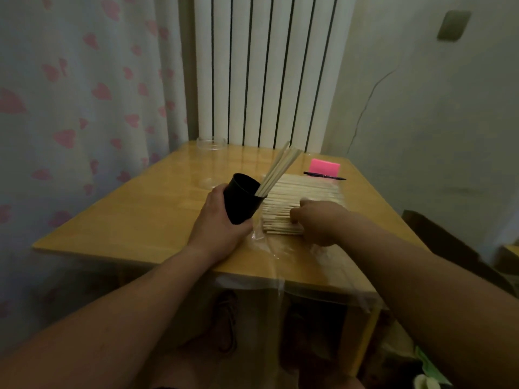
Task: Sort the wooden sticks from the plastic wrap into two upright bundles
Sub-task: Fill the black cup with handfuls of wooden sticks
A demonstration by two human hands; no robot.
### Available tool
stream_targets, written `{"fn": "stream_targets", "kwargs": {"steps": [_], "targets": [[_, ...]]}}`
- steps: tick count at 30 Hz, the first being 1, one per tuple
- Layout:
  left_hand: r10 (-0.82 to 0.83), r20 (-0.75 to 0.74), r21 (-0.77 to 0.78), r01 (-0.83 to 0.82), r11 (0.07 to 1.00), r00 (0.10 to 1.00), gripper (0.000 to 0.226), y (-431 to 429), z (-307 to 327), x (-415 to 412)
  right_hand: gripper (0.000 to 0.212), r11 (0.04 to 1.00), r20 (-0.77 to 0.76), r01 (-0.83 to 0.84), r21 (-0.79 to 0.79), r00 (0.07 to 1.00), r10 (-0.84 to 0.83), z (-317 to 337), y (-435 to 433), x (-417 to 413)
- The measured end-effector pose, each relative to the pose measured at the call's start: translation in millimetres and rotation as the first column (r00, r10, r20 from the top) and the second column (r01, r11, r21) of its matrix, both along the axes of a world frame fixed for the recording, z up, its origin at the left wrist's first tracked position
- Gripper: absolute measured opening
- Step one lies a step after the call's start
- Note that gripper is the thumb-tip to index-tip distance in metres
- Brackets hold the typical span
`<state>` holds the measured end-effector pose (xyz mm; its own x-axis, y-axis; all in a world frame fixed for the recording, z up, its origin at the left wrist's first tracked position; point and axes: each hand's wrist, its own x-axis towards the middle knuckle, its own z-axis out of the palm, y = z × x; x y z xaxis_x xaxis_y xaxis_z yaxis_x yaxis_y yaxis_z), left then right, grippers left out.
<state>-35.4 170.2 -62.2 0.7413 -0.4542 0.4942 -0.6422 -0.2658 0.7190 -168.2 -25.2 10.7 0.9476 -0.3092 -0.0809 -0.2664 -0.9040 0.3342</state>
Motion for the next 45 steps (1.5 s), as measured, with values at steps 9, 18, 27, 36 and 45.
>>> {"fn": "stream_targets", "kwargs": {"steps": [9,18,27,36,45], "targets": [[-0.007,0.012,-0.005,0.007,1.0,1.0,0.088,-1,-3,3,0.033,0.998,0.017,0.019,-0.056,1.0,-0.018,-4,13,6],[-0.009,0.0,-0.029,0.009,1.0,1.0,0.087,-2,-4,4,0.025,0.999,0.018,0.027,-0.036,1.0,-0.026,-10,17,0],[-0.012,-0.009,-0.034,0.011,0.999,1.0,0.089,-2,-5,4,0.034,1.0,0.023,-0.027,0.004,0.999,0.027,-14,14,4],[-0.015,-0.009,-0.021,0.014,1.0,1.0,0.089,-1,-3,2,0.042,0.999,-0.038,-0.035,-0.019,0.999,0.034,-13,17,8],[-0.017,0.022,-0.007,0.017,1.0,1.0,0.087,-1,-2,1,0.032,0.992,0.331,-0.065,0.108,0.943,0.026,-32,17,-15]]}}
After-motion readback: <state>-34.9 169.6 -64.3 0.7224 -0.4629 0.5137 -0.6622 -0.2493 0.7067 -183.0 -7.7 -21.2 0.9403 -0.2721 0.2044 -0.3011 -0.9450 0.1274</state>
